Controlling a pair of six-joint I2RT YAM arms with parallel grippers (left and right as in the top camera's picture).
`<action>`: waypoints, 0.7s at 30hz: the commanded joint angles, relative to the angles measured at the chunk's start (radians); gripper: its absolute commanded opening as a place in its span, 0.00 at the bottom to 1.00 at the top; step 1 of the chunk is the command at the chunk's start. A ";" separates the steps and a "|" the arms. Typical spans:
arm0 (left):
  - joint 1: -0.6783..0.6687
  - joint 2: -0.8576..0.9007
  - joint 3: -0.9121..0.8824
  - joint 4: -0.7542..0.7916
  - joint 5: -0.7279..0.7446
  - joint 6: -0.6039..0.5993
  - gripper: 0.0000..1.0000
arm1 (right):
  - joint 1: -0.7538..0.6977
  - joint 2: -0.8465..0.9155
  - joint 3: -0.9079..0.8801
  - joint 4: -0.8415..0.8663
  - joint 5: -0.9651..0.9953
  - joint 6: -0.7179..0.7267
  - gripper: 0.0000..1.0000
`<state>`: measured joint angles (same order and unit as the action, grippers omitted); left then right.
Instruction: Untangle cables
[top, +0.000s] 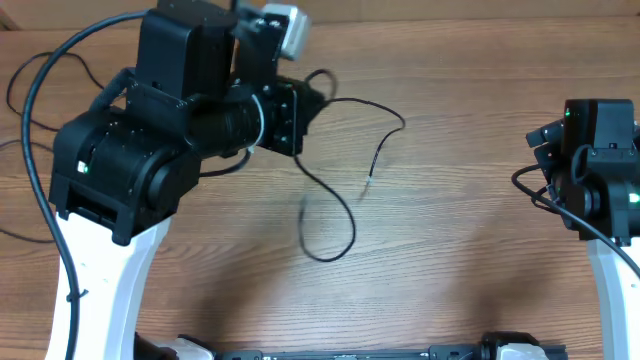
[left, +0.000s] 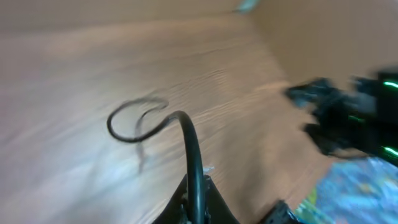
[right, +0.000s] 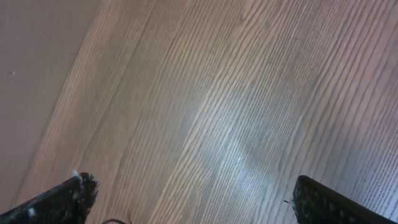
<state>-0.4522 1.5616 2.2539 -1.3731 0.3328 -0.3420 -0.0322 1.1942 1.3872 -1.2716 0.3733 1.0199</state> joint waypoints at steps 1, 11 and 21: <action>0.008 0.056 0.006 -0.061 -0.174 -0.136 0.04 | -0.003 -0.003 0.007 0.005 0.015 -0.003 1.00; 0.106 0.245 0.006 -0.205 -0.367 -0.222 0.04 | -0.003 -0.003 0.007 0.005 0.015 -0.003 1.00; 0.222 0.428 0.006 -0.279 -0.097 -0.220 0.04 | -0.003 -0.003 0.007 0.005 0.015 -0.003 1.00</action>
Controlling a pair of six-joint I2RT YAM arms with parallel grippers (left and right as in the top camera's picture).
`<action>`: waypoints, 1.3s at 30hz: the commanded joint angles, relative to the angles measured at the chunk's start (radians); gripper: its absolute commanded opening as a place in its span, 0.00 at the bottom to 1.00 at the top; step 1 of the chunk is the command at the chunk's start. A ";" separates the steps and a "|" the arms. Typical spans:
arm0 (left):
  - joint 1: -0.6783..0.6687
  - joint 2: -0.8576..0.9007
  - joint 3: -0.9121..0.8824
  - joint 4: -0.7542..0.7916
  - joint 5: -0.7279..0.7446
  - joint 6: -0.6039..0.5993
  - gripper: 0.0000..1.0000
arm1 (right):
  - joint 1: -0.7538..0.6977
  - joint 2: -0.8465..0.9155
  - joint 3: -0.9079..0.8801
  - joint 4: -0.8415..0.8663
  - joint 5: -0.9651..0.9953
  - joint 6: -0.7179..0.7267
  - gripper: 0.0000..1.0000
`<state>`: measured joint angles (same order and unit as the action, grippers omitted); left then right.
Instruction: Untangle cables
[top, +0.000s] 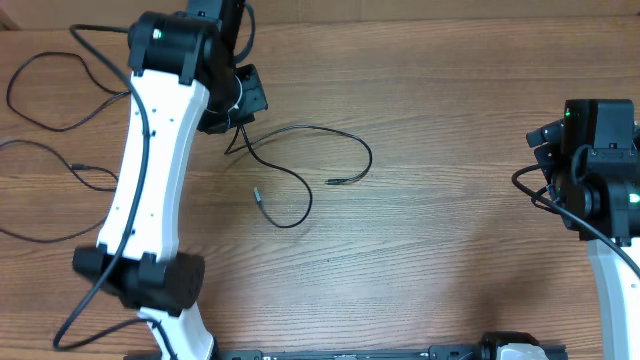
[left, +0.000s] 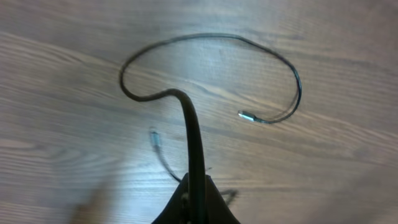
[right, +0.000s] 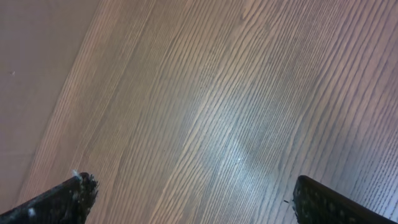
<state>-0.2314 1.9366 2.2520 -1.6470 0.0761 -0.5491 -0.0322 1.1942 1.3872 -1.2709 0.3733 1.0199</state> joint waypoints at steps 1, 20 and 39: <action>0.002 0.070 0.008 -0.005 0.180 -0.013 0.05 | -0.003 -0.003 0.007 0.005 0.015 -0.003 1.00; -0.001 0.292 0.007 0.119 0.247 -0.079 0.11 | -0.003 -0.003 0.007 0.005 0.015 -0.003 1.00; -0.014 0.395 0.007 -0.041 0.439 0.405 0.70 | -0.003 -0.003 0.007 0.008 0.015 -0.003 1.00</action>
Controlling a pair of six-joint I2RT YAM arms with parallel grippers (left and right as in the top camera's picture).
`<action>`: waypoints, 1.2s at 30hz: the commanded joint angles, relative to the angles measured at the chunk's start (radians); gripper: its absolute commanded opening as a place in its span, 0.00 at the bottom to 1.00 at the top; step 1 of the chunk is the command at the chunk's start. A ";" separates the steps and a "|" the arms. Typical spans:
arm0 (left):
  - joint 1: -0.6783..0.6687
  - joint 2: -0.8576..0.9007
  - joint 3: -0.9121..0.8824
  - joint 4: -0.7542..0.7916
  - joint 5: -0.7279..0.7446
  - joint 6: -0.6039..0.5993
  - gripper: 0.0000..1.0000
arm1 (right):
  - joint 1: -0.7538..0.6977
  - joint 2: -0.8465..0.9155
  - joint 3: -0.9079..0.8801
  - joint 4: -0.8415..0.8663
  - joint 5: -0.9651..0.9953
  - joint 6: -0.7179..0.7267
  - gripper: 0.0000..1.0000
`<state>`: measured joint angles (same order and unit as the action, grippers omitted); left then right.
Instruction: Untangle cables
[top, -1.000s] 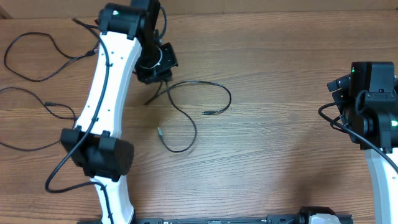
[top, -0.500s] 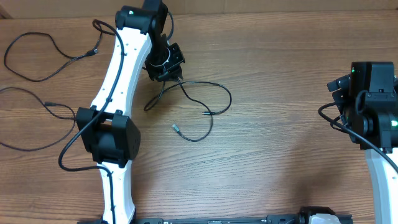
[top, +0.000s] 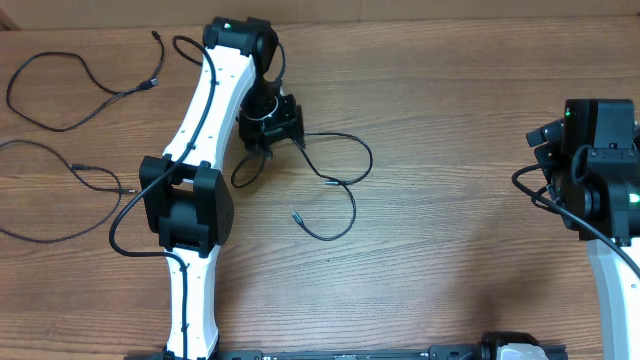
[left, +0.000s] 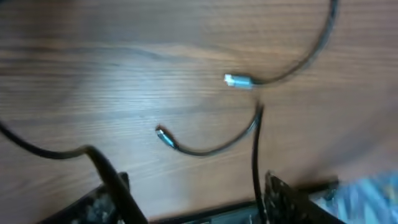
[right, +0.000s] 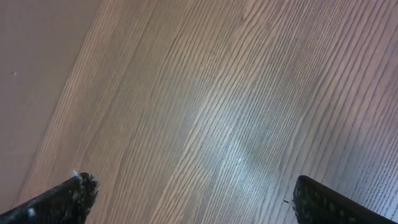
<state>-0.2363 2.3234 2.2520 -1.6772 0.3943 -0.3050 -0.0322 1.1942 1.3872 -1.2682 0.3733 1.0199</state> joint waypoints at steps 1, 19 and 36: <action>-0.010 0.008 0.007 -0.013 0.158 0.202 0.72 | -0.003 -0.003 0.007 0.005 0.015 -0.003 1.00; 0.218 0.005 0.072 -0.013 -0.052 0.200 0.99 | -0.003 -0.003 0.007 0.005 0.015 -0.003 1.00; 0.234 -0.315 -0.172 -0.013 -0.116 0.023 1.00 | -0.003 -0.003 0.007 0.005 0.015 -0.003 1.00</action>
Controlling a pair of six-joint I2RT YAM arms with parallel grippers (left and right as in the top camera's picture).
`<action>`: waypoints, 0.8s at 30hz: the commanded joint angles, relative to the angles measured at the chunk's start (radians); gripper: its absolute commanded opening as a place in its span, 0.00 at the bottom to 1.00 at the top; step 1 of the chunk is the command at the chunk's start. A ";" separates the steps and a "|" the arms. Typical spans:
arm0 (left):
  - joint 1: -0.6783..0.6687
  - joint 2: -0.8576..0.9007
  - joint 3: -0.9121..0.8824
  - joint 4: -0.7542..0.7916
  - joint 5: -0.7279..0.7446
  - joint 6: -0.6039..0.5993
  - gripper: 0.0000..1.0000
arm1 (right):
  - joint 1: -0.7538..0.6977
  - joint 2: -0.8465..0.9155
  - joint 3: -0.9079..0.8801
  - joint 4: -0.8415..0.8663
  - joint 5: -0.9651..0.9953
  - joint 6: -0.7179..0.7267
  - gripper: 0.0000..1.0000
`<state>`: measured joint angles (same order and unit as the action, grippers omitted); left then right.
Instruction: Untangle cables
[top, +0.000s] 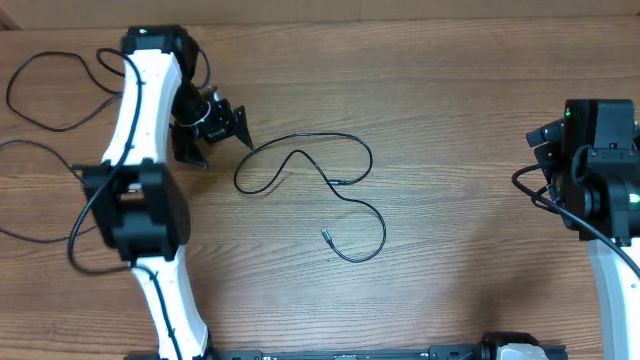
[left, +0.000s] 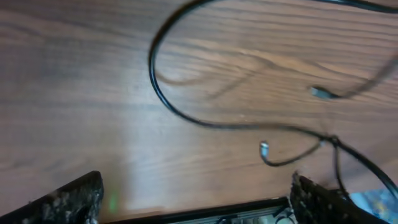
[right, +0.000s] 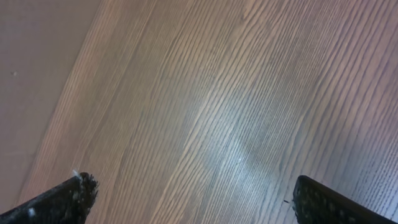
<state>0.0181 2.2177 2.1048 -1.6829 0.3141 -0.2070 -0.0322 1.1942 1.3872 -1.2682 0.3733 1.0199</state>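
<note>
A thin black cable (top: 300, 150) lies loose on the wooden table (top: 450, 90), curving in an open loop. One plug (top: 335, 183) rests mid-table and the other plug (top: 325, 233) sits a little nearer the front. My left gripper (top: 218, 148) hovers just left of the loop, open, with nothing between its fingers. In the left wrist view the cable (left: 186, 118) and both plugs (left: 320, 93) (left: 264, 147) lie ahead of the open left gripper (left: 196, 202). My right gripper (right: 196, 205) stands open over bare wood at the far right.
Two more black cables lie at the table's left side, one (top: 45, 95) at the back left and one (top: 35, 195) below it, close to the left arm (top: 140, 210). The right arm (top: 595, 160) stands at the right edge.
My left gripper has moved left, off the cable, and its fingers stand wider apart. The cable now lies free, its loop more spread out and its near plug further right and forward.
My left gripper was shut on the cable and held it up above the table. Then it held the cable lower at the back left. Then it was open with the cable lying beneath it, and now it is clear of the cable. The right arm stayed still.
</note>
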 joint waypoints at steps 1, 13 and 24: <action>-0.025 -0.243 -0.042 -0.006 -0.079 -0.118 1.00 | -0.003 -0.003 0.007 0.005 0.015 -0.003 1.00; -0.101 -0.321 -0.550 0.278 -0.159 -0.608 1.00 | -0.003 -0.003 0.007 0.005 0.015 -0.003 1.00; -0.120 -0.321 -0.772 0.610 -0.134 -0.780 0.92 | -0.003 -0.003 0.007 0.005 0.015 -0.003 1.00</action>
<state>-0.1032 1.9118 1.3643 -1.1061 0.1753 -0.8852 -0.0322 1.1942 1.3872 -1.2678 0.3737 1.0195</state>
